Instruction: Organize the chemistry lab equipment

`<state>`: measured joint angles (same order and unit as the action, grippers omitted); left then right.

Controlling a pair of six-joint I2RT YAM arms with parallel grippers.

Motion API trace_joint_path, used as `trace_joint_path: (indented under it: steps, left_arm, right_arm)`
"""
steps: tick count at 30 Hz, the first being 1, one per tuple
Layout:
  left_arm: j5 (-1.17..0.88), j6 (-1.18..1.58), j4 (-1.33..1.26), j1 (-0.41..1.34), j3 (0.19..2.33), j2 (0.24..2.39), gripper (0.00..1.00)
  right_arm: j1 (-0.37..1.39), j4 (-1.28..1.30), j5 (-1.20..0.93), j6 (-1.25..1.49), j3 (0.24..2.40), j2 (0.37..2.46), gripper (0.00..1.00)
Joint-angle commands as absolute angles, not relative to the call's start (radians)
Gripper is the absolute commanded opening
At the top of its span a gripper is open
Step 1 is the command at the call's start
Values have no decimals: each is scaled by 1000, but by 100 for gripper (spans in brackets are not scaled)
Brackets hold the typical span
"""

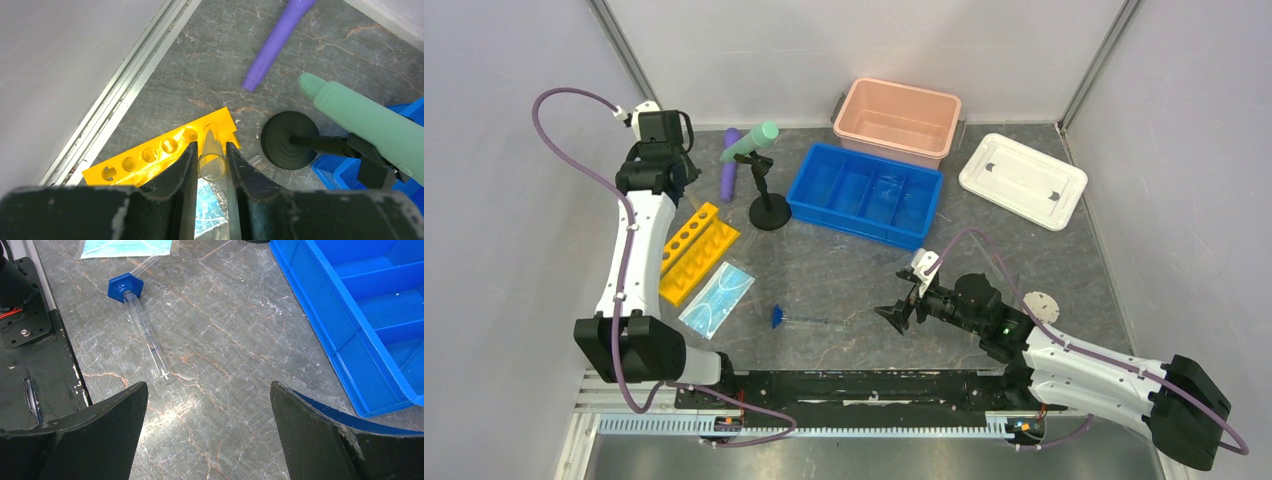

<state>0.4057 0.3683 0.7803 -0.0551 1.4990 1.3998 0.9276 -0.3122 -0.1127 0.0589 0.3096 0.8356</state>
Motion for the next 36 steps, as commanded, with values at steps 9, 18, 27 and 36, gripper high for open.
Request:
trace_joint_path:
  steps: [9, 18, 27, 36]
  left_arm:
    - [374, 337, 705, -59, 1469, 1443, 28]
    - [358, 357, 678, -59, 1432, 1472, 28]
    - [358, 363, 664, -62, 1403, 1500, 30]
    - [354, 363, 632, -67, 1361, 1511, 33]
  right_arm:
    - [933, -321, -114, 61, 318, 825, 98]
    - [933, -315, -106, 58, 312, 810, 98]
    - [933, -313, -105, 60, 311, 806, 98]
    - [933, -313, -103, 63, 310, 801, 98]
